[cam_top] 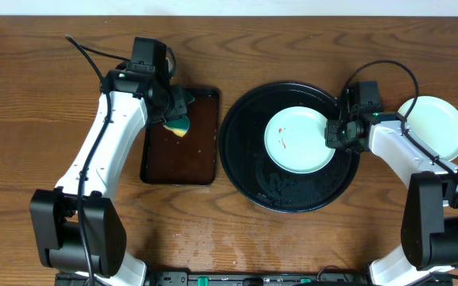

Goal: Clean dirty plates on tray and stack at the side
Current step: 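Slide the pale green plate to the center of the black tray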

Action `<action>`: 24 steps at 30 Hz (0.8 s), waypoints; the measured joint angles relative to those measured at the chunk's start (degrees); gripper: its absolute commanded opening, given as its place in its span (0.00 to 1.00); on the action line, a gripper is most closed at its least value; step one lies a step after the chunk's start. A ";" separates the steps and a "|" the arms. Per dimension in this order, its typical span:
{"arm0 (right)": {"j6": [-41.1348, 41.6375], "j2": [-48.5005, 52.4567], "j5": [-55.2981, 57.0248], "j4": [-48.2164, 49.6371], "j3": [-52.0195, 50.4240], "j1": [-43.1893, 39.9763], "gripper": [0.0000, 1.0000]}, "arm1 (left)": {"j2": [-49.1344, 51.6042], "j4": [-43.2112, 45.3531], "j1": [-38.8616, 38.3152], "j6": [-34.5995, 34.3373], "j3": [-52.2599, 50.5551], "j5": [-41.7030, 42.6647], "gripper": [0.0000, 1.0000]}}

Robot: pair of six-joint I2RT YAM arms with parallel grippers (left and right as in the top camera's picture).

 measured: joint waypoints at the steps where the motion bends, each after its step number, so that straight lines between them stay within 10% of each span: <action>1: -0.15 0.00 0.02 0.02 0.00 0.00 0.19 | 0.00 0.28 0.00 0.00 0.00 0.00 0.08; 24: -1.44 2.12 -0.85 2.19 0.02 0.00 0.01 | 0.00 4.00 0.00 0.00 -0.02 0.00 0.08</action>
